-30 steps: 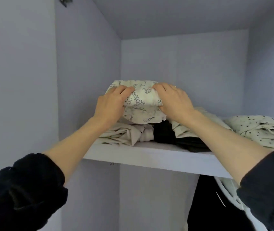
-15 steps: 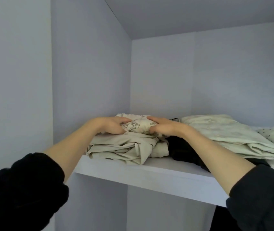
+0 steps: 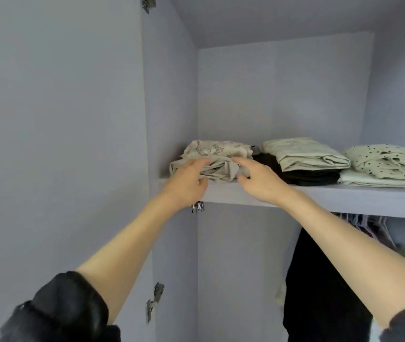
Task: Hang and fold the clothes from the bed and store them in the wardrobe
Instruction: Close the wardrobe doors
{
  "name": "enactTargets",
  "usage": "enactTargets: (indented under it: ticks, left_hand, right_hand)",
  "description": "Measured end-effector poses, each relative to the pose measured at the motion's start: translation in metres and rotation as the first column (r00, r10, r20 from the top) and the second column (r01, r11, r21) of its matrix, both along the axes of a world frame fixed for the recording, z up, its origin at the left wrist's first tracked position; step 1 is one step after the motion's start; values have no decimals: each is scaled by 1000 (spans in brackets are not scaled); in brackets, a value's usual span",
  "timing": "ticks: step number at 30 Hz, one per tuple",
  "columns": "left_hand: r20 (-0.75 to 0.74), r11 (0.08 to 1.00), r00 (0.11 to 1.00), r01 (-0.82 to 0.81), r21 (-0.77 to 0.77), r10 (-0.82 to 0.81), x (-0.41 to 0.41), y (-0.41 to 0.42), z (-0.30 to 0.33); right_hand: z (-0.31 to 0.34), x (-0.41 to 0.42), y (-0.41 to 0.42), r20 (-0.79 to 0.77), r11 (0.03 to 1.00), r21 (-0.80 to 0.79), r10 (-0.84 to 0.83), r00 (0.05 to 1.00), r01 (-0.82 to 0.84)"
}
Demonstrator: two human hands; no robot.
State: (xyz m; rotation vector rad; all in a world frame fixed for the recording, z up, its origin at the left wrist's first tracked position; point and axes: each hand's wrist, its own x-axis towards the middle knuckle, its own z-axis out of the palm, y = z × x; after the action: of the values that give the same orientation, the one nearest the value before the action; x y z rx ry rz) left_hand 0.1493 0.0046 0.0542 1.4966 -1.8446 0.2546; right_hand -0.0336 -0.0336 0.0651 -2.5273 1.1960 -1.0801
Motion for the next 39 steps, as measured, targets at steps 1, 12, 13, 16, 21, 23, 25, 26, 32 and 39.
enactTargets:
  ticks: [1,12,13,16,21,23,25,26,32,39]
  left_hand:
    - [-13,1000,1000,17,1,-17,-1,20,-10]
    - [92,981,996,26,-191,-8,7,216,-49]
    - [153,975,988,10,-221,25,8,229,-46]
    - [282,926,951,-14,-377,129,13,263,-36]
    - [336,791,862,-114,-601,380,32,305,-37]
    - [317,753,830,-173,-635,458,44,316,-39]
    - [276,736,814,-249,-630,512,57,328,-41]
    - [238,734,816,-296,-611,527,65,333,-43]
    - [46,835,878,-434,-338,476,114,345,-53]
    - [-199,978,959,-209,-25,200,156,334,-64]
  right_hand:
    - [-9,-1,20,9,1000,17,-1,1000,1]
    - [-90,10,169,-1,975,211,67,998,-65]
    - [-93,15,178,6,969,232,82,997,-81]
    - [-100,35,204,22,947,276,164,986,-164]
    - [-108,70,252,24,925,242,297,955,-294]
    - [-108,82,267,27,919,228,323,946,-321]
    - [-106,94,282,23,922,193,337,941,-335]
    - [-105,99,289,30,925,172,337,941,-337]
    - [-103,136,312,54,938,85,332,942,-336]
    - [-110,191,317,65,946,157,275,959,-282]
